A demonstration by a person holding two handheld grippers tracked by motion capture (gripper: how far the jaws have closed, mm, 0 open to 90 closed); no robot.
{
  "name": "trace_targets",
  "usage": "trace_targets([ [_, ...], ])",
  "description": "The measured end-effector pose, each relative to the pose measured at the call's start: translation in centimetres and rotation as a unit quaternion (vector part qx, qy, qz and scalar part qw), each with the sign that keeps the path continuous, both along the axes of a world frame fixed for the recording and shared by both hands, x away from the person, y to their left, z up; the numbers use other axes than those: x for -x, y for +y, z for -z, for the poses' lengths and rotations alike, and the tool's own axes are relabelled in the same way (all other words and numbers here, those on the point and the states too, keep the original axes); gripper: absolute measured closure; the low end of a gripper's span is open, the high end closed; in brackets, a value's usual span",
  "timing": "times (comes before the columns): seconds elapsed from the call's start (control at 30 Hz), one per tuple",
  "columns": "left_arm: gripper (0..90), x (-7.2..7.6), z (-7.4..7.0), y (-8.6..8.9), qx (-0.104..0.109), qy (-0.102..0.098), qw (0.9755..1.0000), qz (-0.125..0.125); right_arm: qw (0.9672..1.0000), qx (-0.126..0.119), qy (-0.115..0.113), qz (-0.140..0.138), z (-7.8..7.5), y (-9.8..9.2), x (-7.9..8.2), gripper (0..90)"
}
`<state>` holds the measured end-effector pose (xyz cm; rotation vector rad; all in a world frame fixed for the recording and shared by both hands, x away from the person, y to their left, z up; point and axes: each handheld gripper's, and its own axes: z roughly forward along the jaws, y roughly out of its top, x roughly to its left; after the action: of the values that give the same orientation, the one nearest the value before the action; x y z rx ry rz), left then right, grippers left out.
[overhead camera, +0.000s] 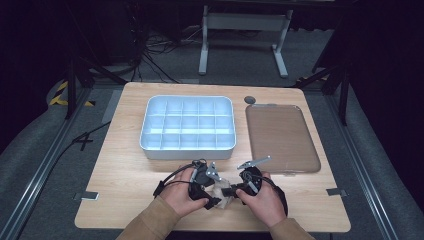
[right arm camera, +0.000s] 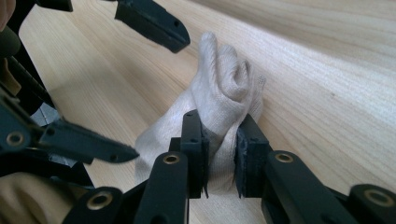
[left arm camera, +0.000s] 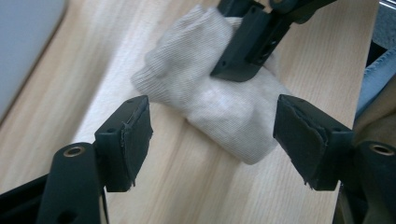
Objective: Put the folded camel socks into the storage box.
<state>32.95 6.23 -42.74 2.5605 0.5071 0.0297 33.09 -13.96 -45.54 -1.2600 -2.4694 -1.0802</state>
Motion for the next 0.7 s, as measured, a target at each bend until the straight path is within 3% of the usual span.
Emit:
trace_targets([
  [0.17, 28.6, -0.1, -0.4, 0.7, 0.014, 0.003, 0.9998, -0.012, 0.9999, -0.009, -0.011, -0.003, -0.6, -0.1, 0.0, 76.8],
  [0.23, 28.5, -0.2, -0.6, 0.9, 0.008, 0.000, 0.9999, -0.013, 0.9998, -0.009, -0.017, -0.003, -0.7, -0.2, 0.0, 76.8],
  [0.7, 28.0, -0.2, -1.5, 2.3, 0.016, -0.007, 0.9994, -0.030, 0.9988, -0.015, -0.047, -0.006, -1.9, -0.5, -0.1, 76.6],
])
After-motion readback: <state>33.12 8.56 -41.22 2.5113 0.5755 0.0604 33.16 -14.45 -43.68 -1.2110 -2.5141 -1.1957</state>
